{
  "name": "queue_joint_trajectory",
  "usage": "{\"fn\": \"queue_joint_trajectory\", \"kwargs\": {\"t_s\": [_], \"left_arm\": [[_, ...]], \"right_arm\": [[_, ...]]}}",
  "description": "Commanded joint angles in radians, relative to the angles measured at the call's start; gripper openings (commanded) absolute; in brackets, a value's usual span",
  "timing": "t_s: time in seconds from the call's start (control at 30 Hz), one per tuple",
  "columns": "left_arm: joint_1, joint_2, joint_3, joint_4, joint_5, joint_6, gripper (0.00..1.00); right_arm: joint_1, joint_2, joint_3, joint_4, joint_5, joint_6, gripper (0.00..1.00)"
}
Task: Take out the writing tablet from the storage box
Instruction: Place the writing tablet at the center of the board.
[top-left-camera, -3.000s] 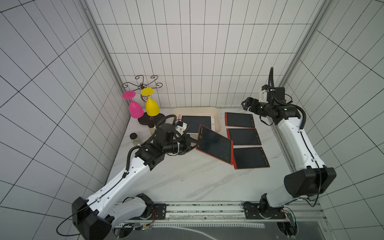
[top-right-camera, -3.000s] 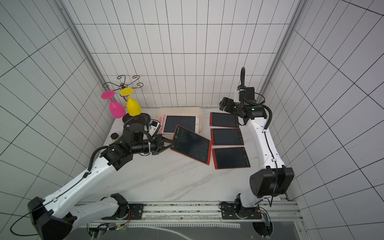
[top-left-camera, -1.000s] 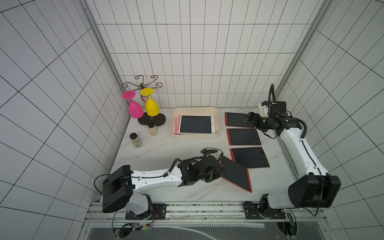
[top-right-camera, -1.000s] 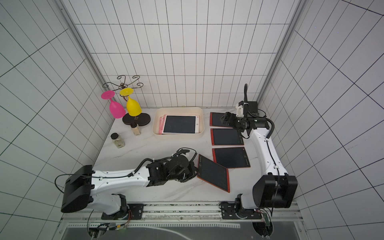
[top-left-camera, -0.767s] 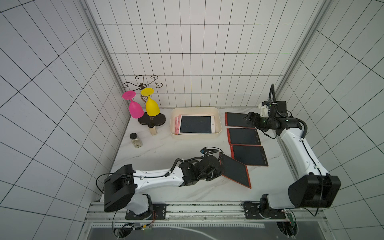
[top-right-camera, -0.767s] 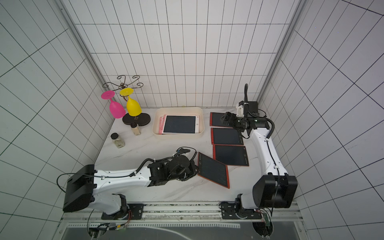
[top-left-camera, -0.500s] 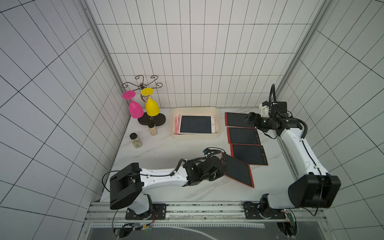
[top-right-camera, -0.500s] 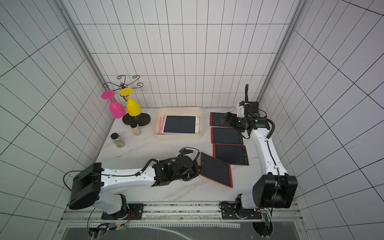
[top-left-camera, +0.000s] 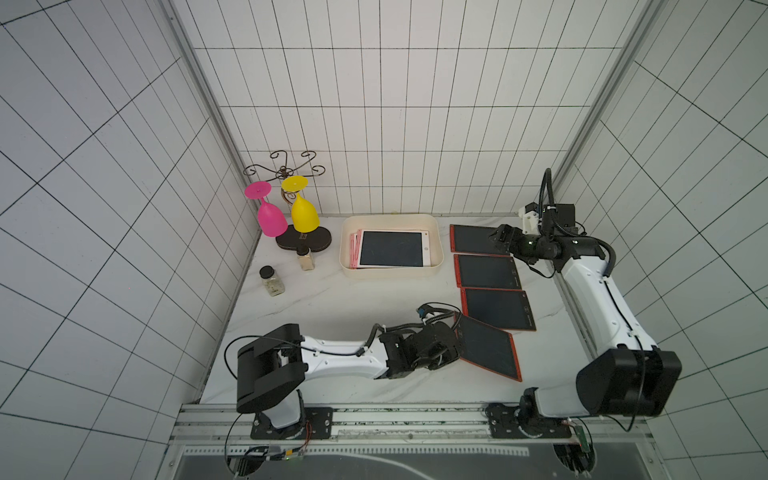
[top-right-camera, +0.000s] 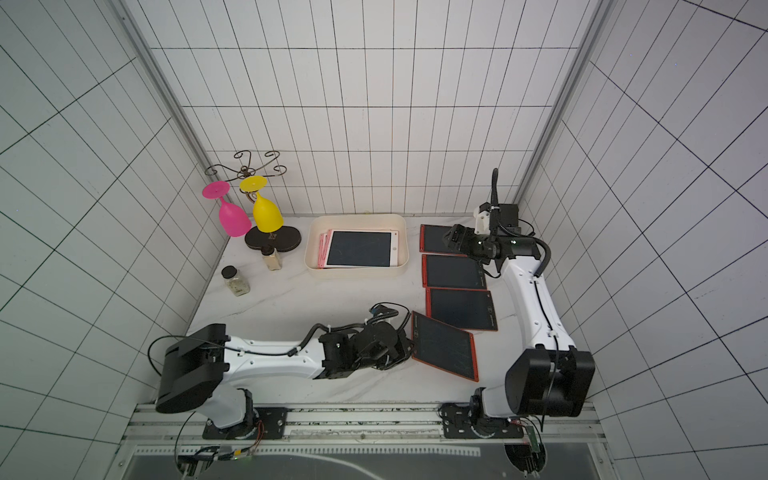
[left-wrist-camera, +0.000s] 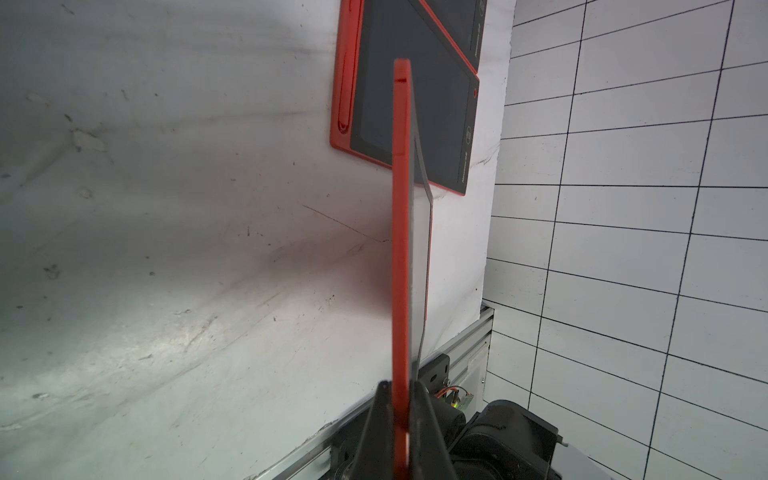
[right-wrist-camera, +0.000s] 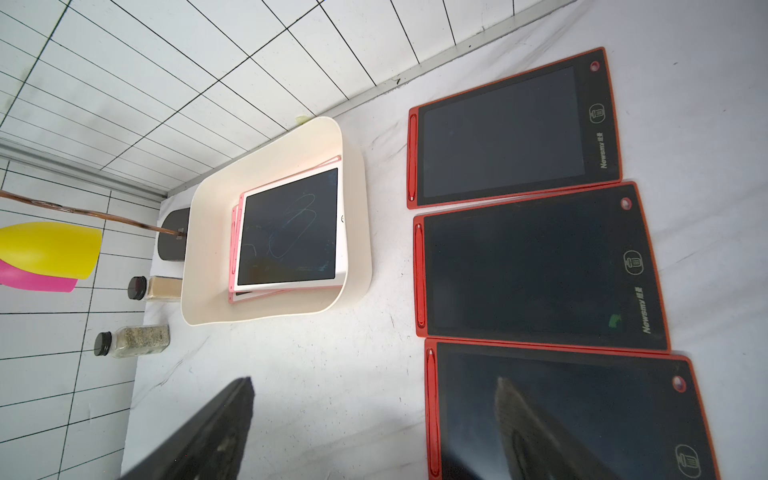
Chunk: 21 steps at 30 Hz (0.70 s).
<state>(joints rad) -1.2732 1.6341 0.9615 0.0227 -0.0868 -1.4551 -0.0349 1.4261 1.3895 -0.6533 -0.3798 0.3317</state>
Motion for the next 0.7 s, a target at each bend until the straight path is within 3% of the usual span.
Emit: {"fn": "queue_joint_trajectory", "kwargs": {"t_s": [0.0,0.67], "left_arm": [[-0.013,0.031,0.022,-0.015,-0.019,-0.027,0.00],[-0.050,0.122,0.047,0.004,-0.032,-0.071,0.00]], "right_arm": [[-0.013,-0.016,-0.040,0.007,-0.014,-0.017,0.92],[-0.014,-0.031,-0.067,0.029,-0.060,-0.013,0.92]]}}
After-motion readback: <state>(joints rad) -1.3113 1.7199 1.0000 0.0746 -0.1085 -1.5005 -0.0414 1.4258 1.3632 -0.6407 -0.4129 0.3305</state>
